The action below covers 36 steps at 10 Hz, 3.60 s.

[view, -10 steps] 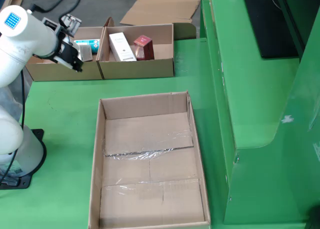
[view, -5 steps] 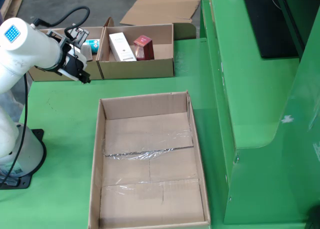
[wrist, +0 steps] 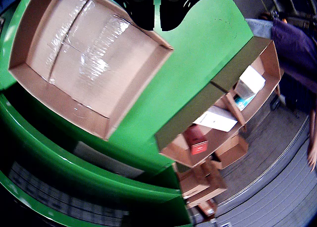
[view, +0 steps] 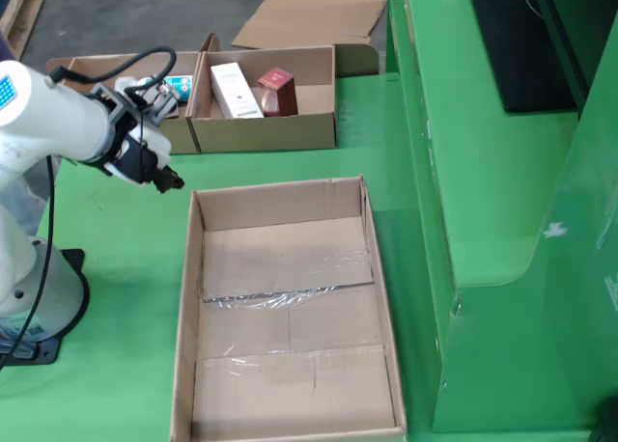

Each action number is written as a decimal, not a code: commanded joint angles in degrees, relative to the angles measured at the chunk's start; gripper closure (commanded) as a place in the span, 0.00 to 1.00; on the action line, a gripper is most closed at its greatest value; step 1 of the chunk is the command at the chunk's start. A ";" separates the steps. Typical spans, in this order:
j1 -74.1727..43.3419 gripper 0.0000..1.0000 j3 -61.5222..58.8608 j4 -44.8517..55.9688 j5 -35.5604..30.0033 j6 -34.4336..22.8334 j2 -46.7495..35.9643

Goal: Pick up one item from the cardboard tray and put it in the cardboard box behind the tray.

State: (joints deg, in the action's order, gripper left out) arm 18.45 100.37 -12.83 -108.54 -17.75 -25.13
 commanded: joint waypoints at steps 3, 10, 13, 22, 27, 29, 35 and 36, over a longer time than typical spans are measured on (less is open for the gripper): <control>-19.90 1.00 -1.90 -0.59 -0.47 -0.41 -0.57; -19.90 1.00 -1.90 -0.59 -0.47 -0.41 -0.57; -19.90 1.00 -1.90 -0.59 -0.47 -0.41 -0.57; -19.90 0.20 -1.90 -0.59 -0.47 -0.41 -0.57; -19.90 0.00 -1.90 -0.59 -0.47 -0.41 -0.57; -19.90 0.00 -1.90 -0.59 -0.47 -0.41 -0.57; -19.90 0.00 -1.90 -0.59 -0.47 -0.41 -0.57; -19.90 0.00 -1.90 -0.59 -0.47 -0.41 -0.57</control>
State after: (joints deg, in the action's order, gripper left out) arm -1.05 100.37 -12.83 -108.54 -17.75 -25.13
